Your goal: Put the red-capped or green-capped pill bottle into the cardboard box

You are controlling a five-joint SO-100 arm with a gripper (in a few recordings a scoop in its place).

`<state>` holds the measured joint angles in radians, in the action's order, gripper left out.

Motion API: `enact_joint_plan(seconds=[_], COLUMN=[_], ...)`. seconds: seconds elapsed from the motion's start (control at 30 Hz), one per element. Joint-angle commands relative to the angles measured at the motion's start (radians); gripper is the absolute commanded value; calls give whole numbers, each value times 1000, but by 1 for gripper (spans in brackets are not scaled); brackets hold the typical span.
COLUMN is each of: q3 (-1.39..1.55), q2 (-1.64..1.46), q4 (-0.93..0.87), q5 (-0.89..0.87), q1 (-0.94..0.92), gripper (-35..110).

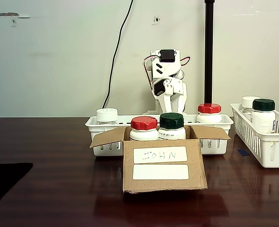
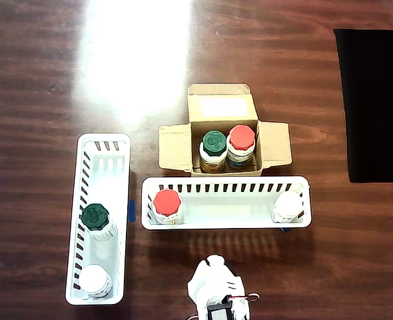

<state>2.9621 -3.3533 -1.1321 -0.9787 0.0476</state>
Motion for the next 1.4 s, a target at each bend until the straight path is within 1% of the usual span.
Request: enact_joint_plan(seconds=[0.0,0.2,0.47,1.37], q3=[-2,-2,-2,-2], q2=[-81,-81,-81,-81], q4=[-12,-12,-12,-12], q5=[77,133,163,184], q1=[58,58,58,58], gripper=[1,1,1,1])
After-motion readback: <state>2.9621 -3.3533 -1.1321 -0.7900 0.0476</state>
